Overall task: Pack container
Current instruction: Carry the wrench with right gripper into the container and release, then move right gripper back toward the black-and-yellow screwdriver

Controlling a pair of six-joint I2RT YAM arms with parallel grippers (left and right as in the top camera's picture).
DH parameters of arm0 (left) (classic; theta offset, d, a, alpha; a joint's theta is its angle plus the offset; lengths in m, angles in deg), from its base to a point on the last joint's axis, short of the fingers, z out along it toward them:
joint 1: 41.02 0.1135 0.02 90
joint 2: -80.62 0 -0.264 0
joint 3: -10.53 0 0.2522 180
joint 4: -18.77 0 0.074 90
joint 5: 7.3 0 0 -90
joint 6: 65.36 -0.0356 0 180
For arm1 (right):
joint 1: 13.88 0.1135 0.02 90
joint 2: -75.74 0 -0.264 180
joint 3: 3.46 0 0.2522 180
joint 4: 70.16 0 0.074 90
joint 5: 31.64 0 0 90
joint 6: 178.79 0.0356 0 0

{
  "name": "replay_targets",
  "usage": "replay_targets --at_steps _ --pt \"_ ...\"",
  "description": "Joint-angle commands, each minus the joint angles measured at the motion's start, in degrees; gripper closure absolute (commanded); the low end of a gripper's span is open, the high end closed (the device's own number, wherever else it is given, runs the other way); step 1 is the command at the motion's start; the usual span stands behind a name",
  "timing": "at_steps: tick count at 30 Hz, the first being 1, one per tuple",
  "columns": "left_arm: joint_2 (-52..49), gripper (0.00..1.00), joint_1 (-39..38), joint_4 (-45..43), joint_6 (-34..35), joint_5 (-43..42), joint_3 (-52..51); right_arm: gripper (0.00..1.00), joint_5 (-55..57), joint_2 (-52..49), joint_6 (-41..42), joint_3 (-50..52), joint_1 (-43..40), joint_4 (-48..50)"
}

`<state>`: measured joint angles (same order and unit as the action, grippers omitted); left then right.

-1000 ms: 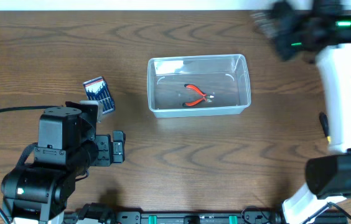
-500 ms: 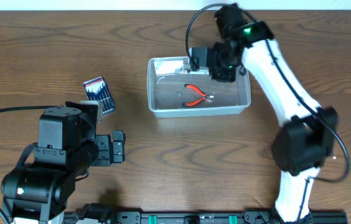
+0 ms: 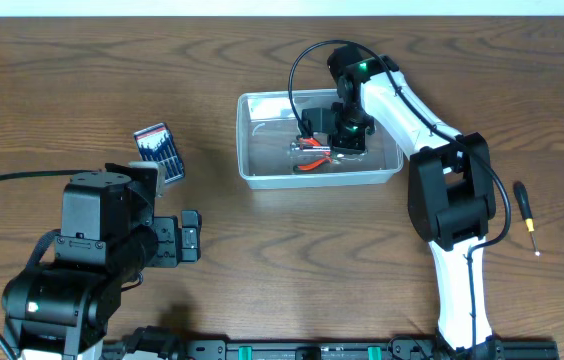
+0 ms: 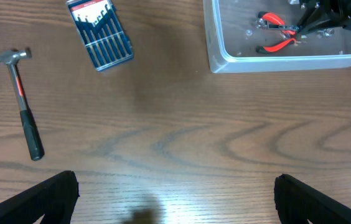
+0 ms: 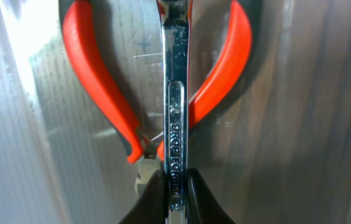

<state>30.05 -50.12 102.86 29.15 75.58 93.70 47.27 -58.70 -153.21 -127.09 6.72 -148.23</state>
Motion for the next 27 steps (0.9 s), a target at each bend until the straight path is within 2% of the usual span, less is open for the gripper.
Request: replay_targets --at_steps 1,2,3,4,8,12,14,17,20,21,24,27 --pt "0.1 0.02 0.2 0.2 0.3 0.3 1.1 0.94 -0.9 -0.2 -0.7 0.0 0.0 0.2" --pt "0.1 0.01 0.2 0.2 0.3 0.3 1.1 0.75 -0.8 -0.2 0.0 0.0 0.0 0.2" --pt "0.1 0.02 0.2 0.2 0.3 0.3 1.1 0.63 -0.7 -0.2 0.9 0.0 0.0 0.3" --pt "0.1 0.02 0.2 0.2 0.3 0.3 1.1 0.59 -0.6 -0.2 1.5 -0.1 0.0 0.3" --pt "0.1 0.02 0.2 0.2 0.3 0.3 1.1 0.53 0.2 2.2 4.9 -0.9 0.0 0.2" --pt "0.1 0.02 0.2 0.2 0.3 0.3 1.1 0.47 3.2 9.4 5.8 -3.9 -0.1 -1.6" --pt "0.1 0.02 0.2 0.2 0.3 0.3 1.1 0.29 5.9 14.0 9.2 -6.2 -0.1 -2.9" --pt "0.1 0.02 0.2 0.1 0.3 0.3 1.1 0.16 10.5 20.9 20.5 -9.0 -0.5 -2.9" --pt "0.1 0.02 0.2 0.1 0.3 0.3 1.1 0.09 13.4 28.0 31.3 -10.2 -3.1 -2.5" --pt "0.1 0.01 0.2 0.1 0.3 0.3 1.1 0.01 14.0 30.1 37.1 -10.1 -4.9 -2.6" --pt "0.1 0.02 0.2 0.1 0.3 0.3 1.1 0.01 15.0 34.3 54.7 -10.1 -11.9 -7.4" --pt "0.1 0.02 0.2 0.1 0.3 0.3 1.1 0.01 14.5 36.9 63.5 -10.1 -19.6 -14.5"
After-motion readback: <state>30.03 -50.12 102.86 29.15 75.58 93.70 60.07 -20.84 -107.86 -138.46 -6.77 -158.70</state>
